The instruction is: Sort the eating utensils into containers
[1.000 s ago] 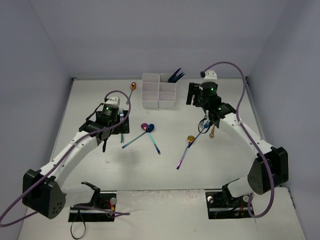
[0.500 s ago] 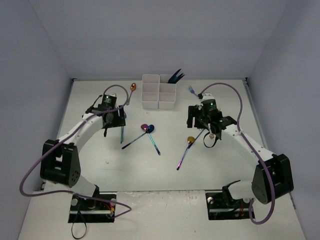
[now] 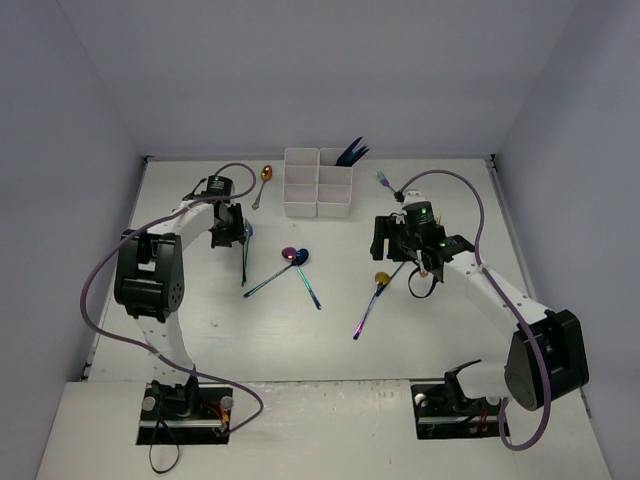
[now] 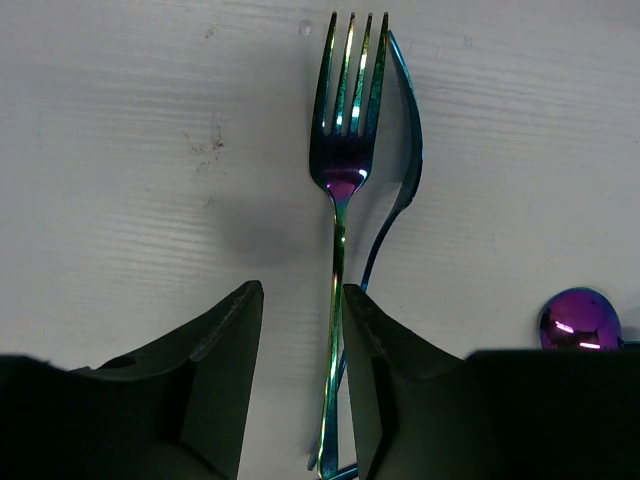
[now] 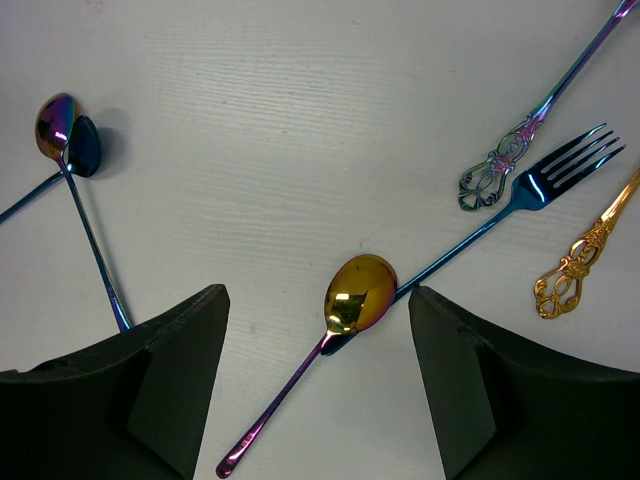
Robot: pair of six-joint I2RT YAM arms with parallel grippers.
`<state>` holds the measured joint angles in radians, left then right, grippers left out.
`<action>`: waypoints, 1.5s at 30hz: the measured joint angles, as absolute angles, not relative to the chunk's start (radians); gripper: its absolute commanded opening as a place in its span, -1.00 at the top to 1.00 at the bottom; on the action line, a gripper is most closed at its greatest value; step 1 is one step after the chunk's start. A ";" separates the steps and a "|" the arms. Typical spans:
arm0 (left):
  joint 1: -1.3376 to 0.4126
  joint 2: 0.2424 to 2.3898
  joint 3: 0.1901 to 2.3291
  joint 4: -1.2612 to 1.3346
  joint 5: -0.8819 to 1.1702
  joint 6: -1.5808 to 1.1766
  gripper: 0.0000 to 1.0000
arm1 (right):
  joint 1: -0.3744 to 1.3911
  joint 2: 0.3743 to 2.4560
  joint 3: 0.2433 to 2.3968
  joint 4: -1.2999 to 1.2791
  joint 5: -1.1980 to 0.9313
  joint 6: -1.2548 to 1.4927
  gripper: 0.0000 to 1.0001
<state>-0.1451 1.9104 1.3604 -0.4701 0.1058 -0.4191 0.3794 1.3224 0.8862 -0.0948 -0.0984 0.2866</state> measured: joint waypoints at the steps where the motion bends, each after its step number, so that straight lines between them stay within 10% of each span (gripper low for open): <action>1: -0.144 1.922 1.366 -0.471 0.110 -0.419 0.33 | 0.379 1.322 0.884 -0.095 -0.100 0.287 -0.40; 11: -0.144 1.987 1.421 -0.471 0.120 -0.421 0.47 | 0.379 1.322 0.882 -0.095 -0.103 0.287 -0.41; 18: -0.144 1.999 1.425 -0.466 0.119 -0.437 0.99 | 0.379 1.319 0.868 -0.099 -0.102 0.287 -0.41; 32: -0.144 1.787 1.422 -0.442 0.043 -0.465 1.00 | 0.379 1.316 0.863 -0.105 -0.102 0.285 -0.42; 45: -0.166 1.667 1.440 0.162 0.045 -0.584 1.00 | 0.379 1.265 0.864 -0.133 -0.126 0.285 -0.42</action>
<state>-0.1661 1.6666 1.4399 0.1616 0.0455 -0.5837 0.3794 1.2650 0.8639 -0.1331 -0.1256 0.2852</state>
